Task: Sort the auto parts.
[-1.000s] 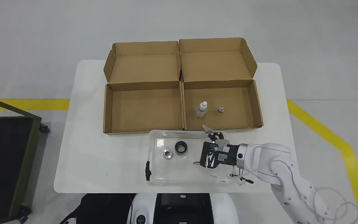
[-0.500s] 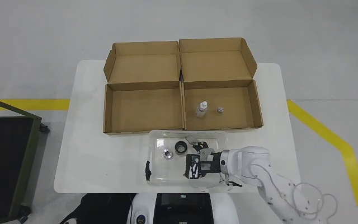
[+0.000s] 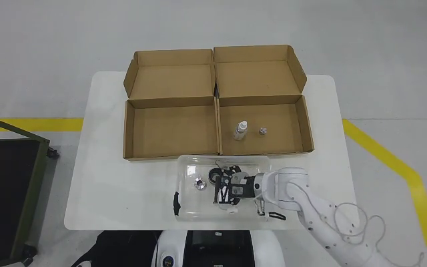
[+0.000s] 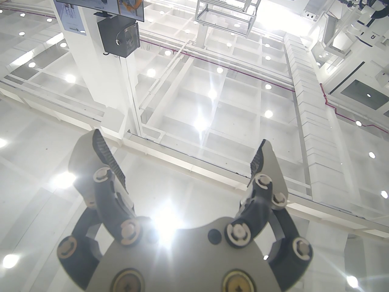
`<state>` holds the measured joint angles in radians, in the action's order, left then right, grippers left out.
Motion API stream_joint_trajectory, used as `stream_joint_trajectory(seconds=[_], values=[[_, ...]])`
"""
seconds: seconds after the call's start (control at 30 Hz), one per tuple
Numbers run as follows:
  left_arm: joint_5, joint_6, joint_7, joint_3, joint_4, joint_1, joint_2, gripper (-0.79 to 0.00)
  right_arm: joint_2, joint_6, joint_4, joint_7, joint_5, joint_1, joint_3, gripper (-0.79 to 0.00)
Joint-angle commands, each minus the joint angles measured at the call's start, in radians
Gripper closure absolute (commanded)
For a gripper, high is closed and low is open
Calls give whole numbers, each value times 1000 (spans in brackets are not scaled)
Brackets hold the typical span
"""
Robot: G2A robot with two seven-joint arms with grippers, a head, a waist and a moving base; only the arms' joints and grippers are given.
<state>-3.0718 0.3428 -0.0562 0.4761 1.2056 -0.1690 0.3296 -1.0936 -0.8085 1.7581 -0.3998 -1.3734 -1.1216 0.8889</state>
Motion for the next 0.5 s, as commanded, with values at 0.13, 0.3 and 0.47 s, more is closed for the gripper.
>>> stream_joint_trajectory(seconds=[0.13,0.3,0.47], values=[[0,0,0,0,0,0,0,-785,-11,6,-47,4,11,38,-24,-659],[0,0,0,0,0,0,0,-785,-20,15,-86,8,23,64,-41,-542],[0,0,0,0,0,0,0,-785,-25,14,-101,11,28,77,-51,-443]])
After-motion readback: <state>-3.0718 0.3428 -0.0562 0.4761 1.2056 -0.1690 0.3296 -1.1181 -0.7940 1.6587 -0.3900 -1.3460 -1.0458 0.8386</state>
